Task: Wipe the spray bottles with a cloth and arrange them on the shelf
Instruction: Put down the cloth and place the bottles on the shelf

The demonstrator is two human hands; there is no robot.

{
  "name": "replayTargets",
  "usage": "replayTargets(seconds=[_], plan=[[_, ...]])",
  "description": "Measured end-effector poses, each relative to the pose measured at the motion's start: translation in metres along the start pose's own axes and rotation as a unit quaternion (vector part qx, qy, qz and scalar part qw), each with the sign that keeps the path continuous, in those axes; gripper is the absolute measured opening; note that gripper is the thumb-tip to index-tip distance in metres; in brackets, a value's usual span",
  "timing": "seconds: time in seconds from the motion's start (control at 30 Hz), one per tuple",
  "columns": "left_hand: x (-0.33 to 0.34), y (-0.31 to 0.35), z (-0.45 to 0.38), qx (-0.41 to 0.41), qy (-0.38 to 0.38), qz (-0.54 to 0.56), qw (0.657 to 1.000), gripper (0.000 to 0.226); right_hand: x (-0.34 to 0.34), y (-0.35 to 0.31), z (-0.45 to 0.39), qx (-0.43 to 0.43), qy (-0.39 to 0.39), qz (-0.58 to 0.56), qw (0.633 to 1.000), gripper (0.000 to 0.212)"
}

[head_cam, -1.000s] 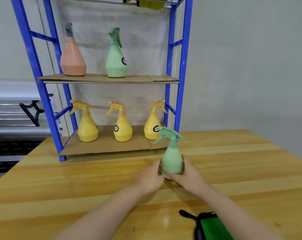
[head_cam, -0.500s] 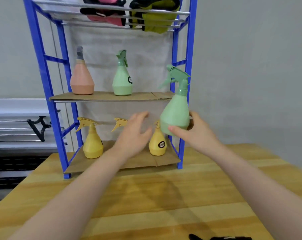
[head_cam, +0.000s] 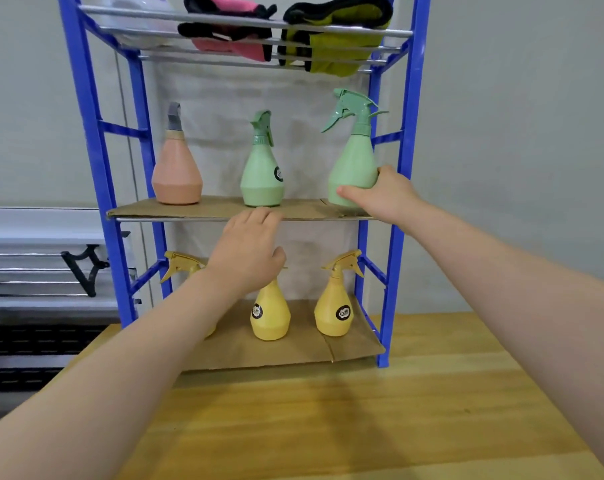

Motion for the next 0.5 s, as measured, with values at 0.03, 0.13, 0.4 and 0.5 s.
replayTargets(seconds=[0.03, 0.13, 0.4, 0.5], plan=[[0.001, -0.002, -0.001, 0.003, 0.002, 0.0, 1.0, 0.052, 0.004, 0.002, -0.004, 0.003, -0.005, 0.014, 1.0, 0.077], [0.004, -0.004, -0.002, 0.01, 0.017, 0.0, 1.0, 0.049, 0.014, 0.01, -0.017, 0.005, -0.013, 0.035, 0.999, 0.076], [0.007, -0.006, -0.001, 0.022, 0.075, -0.019, 0.997, 0.049, 0.04, 0.025, -0.056, 0.036, -0.05, 0.036, 0.997, 0.088], [0.01, -0.005, 0.003, 0.043, 0.097, -0.05, 0.993, 0.05, 0.045, 0.03, -0.067, 0.048, -0.061, 0.048, 0.996, 0.091]])
Point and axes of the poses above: each hand's wrist, its own z-axis away from the middle knuckle, its own x-axis out of the palm, y = z × x, the point moved 7 cm from there along -z, towards the middle knuckle, and after that the axes turned 12 degrees about -z, right-handed, at the moved point
